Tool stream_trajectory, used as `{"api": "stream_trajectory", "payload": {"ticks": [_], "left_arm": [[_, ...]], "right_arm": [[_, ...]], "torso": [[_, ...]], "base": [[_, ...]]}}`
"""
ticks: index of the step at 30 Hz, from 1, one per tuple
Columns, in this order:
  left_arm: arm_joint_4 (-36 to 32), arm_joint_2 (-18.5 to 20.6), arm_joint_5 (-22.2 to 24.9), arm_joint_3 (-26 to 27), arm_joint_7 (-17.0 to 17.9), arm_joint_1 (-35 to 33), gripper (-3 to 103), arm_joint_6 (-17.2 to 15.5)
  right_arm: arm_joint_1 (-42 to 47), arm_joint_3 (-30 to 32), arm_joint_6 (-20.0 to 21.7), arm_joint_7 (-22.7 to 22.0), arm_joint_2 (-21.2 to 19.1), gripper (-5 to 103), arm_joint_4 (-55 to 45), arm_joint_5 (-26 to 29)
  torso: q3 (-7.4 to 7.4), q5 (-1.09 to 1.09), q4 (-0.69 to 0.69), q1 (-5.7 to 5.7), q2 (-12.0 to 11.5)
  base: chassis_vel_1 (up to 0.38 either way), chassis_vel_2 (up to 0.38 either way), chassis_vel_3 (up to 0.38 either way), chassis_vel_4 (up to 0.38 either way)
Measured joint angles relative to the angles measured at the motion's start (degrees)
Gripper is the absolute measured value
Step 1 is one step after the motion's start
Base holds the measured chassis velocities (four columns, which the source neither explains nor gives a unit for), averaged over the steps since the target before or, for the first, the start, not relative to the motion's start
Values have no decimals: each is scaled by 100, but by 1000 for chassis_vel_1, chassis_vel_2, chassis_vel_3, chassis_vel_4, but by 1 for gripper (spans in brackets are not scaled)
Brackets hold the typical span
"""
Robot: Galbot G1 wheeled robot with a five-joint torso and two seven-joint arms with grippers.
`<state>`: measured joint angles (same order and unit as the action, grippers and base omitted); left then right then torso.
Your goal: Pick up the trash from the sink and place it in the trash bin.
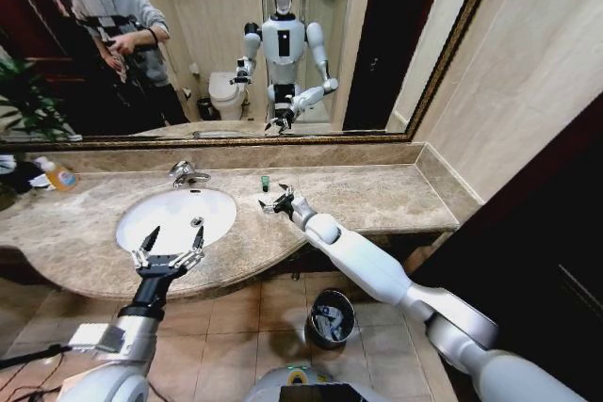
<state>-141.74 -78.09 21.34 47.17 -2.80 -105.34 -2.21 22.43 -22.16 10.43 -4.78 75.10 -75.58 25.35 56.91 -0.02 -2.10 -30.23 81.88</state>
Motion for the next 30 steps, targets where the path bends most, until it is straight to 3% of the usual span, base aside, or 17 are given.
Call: {"api": "stream_trajectory", "payload": {"ticks": [9, 13, 21, 30], "left_arm": [[0, 0, 0, 0, 0, 0, 100, 0], [0, 0, 0, 0, 0, 0, 100, 0], [0, 0, 0, 0, 0, 0, 100, 0], [0, 0, 0, 0, 0, 0, 100, 0]], "right_arm": [[-282, 10, -86, -569, 780, 100, 848, 119], [-400, 102, -193, -752, 1129, 100, 1481, -105], [-475, 141, -313, -815, 1347, 100, 2091, -454], [-367, 180, -385, -914, 1323, 103, 2187, -594]], "torso": [[0, 0, -2, 0, 0], [0, 1, -1, 0, 0], [0, 2, -1, 0, 0], [0, 2, 0, 0, 1]], "base": [[0, 0, 0, 0], [0, 0, 0, 0], [0, 0, 0, 0], [0, 0, 0, 0]]}}
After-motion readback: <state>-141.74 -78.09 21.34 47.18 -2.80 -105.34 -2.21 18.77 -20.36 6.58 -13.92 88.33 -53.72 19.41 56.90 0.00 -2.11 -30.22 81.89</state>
